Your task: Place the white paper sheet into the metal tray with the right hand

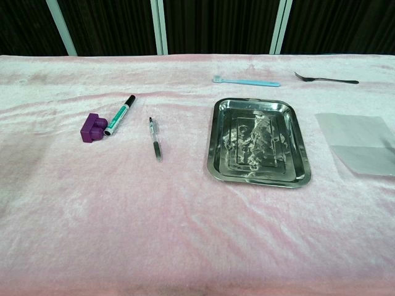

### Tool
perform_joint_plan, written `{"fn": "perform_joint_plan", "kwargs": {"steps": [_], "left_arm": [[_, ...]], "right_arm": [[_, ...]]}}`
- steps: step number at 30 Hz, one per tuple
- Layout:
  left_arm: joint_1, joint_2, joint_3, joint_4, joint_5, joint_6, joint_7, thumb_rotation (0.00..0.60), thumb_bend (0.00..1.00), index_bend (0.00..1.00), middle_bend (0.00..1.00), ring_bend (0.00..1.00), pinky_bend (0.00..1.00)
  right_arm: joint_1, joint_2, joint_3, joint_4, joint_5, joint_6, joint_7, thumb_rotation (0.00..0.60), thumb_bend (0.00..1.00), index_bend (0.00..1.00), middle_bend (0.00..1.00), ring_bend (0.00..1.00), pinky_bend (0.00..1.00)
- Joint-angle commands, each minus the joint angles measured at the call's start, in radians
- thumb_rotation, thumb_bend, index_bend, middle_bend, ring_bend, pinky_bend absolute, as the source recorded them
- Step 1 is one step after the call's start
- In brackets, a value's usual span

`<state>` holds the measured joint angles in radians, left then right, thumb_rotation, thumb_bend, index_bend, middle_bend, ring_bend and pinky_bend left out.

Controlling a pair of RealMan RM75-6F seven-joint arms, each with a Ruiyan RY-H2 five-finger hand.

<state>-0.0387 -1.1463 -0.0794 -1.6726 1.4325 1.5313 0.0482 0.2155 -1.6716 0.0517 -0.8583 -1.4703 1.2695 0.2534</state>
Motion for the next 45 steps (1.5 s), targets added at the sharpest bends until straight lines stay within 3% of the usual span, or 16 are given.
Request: {"fn": "perform_joint_plan", "kwargs": {"steps": [1, 18, 33, 45], "left_arm": [[0.001, -0.001, 0.002, -0.003, 0.002, 0.002, 0.004, 0.6, 0.41, 0.07, 0.04, 0.0, 0.0], [-0.001, -0.006, 0.004, -0.012, 0.011, 0.005, 0.02, 0.6, 0.41, 0.07, 0.04, 0.0, 0.0], [-0.001, -0.006, 0.007, -0.016, 0.006, 0.0, 0.018, 0.6, 0.41, 0.07, 0.04, 0.0, 0.0], [-0.001, -0.004, 0.007, -0.019, 0.005, 0.0, 0.013, 0.6, 0.41, 0.07, 0.03, 0.0, 0.0]], "right_arm": [[-0.001, 0.0, -0.001, 0.0, -0.001, 0.003, 0.0, 0.6, 0.4, 0.65, 0.05, 0.09, 0.17], [0.006, 0.016, -0.003, -0.053, -0.007, 0.005, -0.038, 0.6, 0.4, 0.65, 0.05, 0.09, 0.17], [0.042, 0.018, -0.008, -0.169, -0.02, -0.033, -0.083, 0.6, 0.4, 0.66, 0.05, 0.09, 0.17], [0.111, 0.009, 0.021, -0.268, -0.036, -0.055, -0.213, 0.6, 0.4, 0.66, 0.05, 0.09, 0.17]]}}
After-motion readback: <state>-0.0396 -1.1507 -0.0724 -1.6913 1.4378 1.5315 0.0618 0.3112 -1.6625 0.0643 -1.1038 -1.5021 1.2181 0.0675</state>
